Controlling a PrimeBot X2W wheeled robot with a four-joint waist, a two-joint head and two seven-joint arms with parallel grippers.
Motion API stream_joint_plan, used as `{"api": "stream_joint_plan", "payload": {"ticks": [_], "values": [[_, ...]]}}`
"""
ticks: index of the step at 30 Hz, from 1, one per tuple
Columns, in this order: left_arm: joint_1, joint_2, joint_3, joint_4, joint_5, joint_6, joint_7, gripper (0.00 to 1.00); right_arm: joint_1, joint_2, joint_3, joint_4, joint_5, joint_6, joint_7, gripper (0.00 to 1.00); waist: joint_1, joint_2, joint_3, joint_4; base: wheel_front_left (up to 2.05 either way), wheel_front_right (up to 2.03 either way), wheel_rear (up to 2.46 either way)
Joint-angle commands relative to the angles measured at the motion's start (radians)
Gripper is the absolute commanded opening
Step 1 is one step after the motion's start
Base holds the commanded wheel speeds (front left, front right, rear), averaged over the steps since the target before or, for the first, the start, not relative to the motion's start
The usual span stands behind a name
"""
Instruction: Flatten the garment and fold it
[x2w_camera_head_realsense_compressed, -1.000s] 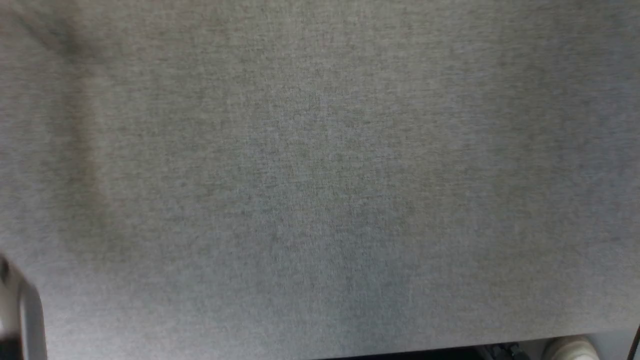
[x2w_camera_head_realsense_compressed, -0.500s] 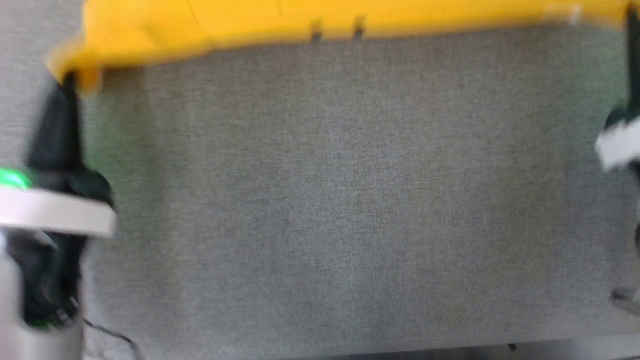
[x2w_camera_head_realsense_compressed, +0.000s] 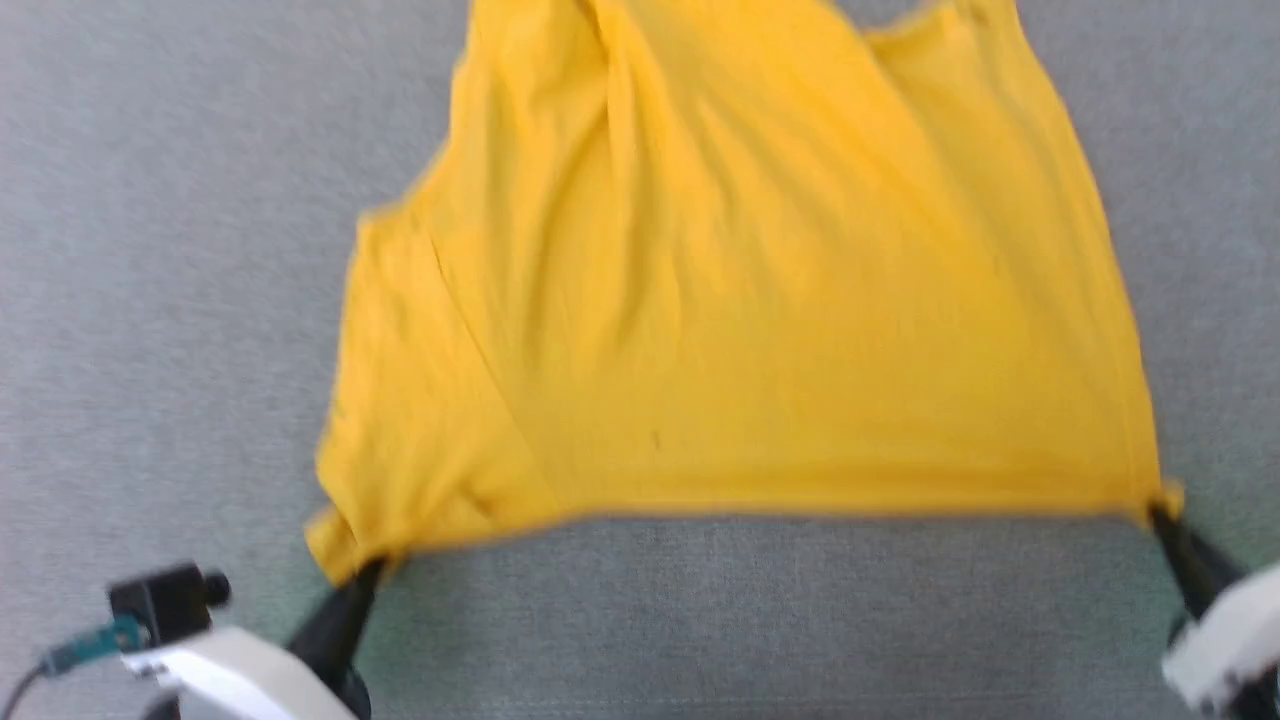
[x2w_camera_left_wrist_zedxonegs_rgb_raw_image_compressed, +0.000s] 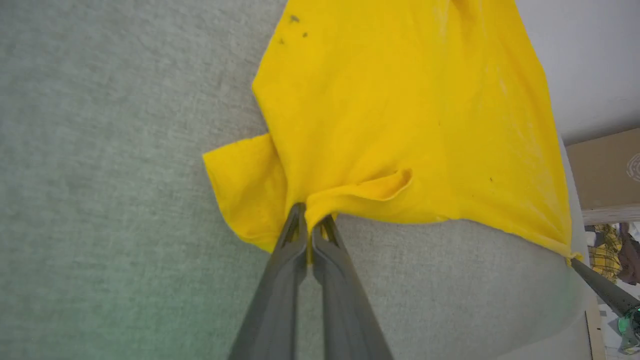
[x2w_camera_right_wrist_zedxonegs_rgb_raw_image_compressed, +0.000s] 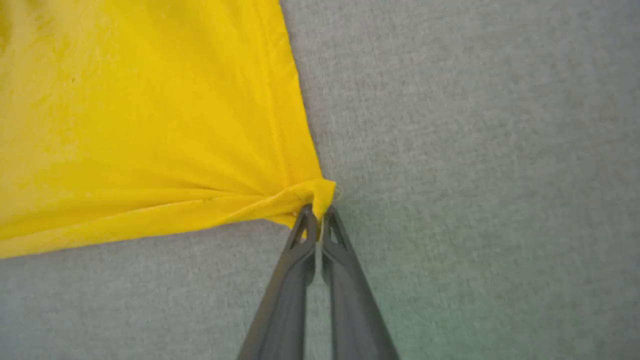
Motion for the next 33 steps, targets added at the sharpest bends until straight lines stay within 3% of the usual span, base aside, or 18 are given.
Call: {"api": "stream_joint_plan", "payload": {"ticks": [1,10,19,25,33], "values": [[0.03,0.006,0.001,0.003,-0.014,0.01,0.017,0.0,0.04,-0.007,-0.015,-0.004,0.011,-0.002,0.03,0.0,0.0004,0.0,-0.115,0.031,0.0,0.0,0.0],[0.191,0.04,-0.013,-0.048,-0.075,0.049,0.147,0.0,0.215,0.023,-0.081,-0.073,0.054,-0.002,0.227,0.0,0.0004,0.0,-0.211,0.029,0.0,0.0,0.0],[0.259,0.065,0.013,-0.141,-0.069,0.071,0.15,0.0,0.263,0.059,-0.116,-0.14,0.041,-0.002,0.26,0.0,0.0004,0.0,-0.262,0.03,0.0,0.0,0.0],[0.176,0.087,0.002,-0.198,-0.001,0.054,0.111,0.0,0.218,0.038,-0.101,-0.174,0.018,-0.002,0.234,0.0,0.0004,0.0,-0.248,0.028,0.0,0.0,0.0],[-0.058,0.115,-0.039,-0.182,0.082,0.0,0.079,0.0,0.041,-0.026,-0.044,-0.171,-0.022,-0.002,0.192,0.0,0.0004,0.0,-0.165,0.008,0.0,0.0,0.0]]}}
